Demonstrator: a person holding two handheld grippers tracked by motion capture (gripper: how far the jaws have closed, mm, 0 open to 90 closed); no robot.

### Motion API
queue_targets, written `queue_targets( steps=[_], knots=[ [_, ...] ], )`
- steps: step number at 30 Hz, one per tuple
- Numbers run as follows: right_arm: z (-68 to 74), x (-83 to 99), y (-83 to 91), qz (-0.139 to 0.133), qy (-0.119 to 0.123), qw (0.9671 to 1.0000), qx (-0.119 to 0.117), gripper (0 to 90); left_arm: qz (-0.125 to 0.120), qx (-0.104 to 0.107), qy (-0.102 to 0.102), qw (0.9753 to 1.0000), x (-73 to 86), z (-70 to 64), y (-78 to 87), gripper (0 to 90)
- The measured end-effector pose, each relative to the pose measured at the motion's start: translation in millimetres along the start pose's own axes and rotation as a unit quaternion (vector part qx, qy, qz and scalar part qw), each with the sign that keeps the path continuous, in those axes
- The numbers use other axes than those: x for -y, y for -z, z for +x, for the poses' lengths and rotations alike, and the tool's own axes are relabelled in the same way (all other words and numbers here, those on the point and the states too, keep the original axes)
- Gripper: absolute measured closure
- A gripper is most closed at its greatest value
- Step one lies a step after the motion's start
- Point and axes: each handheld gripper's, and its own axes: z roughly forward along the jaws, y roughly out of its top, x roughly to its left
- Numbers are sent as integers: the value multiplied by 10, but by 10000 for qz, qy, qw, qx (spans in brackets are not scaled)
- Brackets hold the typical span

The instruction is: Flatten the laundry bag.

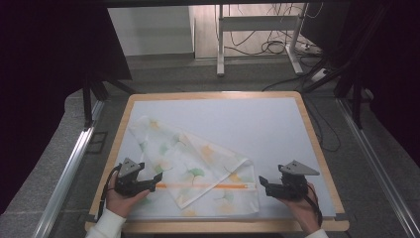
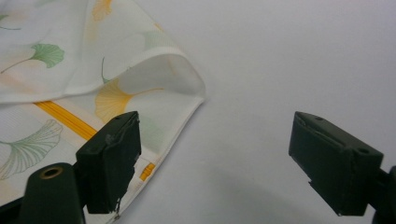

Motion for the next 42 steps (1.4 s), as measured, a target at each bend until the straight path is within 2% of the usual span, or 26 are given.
queue_targets(
  steps=[11, 24, 27, 31, 34, 37, 39, 42],
  knots=[
    [24, 14, -27, 25, 9, 10000, -80, 186, -37, 0, 84, 10000, -1, 12, 22, 194],
    [65, -58, -22, -91, 107, 9998, -129, 216, 3, -11, 15, 10000, 9, -1, 39, 205],
    [88, -121, -34, -153, 122, 9995, -235, 236, -46, -30, 95, 9999, -8, -20, 43, 205],
    [122, -169, -62, -140, 117, 9991, -387, 253, -14, -85, -21, 10000, 18, -56, 71, 205],
    [196, -211, -56, -144, 211, 9982, -544, 272, -25, -86, 65, 9999, 11, -39, 70, 207],
    [256, -261, -54, -157, 268, 9973, -665, 280, -54, 56, 215, 9997, 15, -31, 80, 207],
    [275, -280, -61, -166, 306, 9971, -683, 280, -59, 84, 233, 9997, 16, -29, 85, 207],
    [352, -353, -113, -158, 397, 9961, -774, 283, -14, 39, 153, 9999, 33, -31, 86, 208]
  ],
)
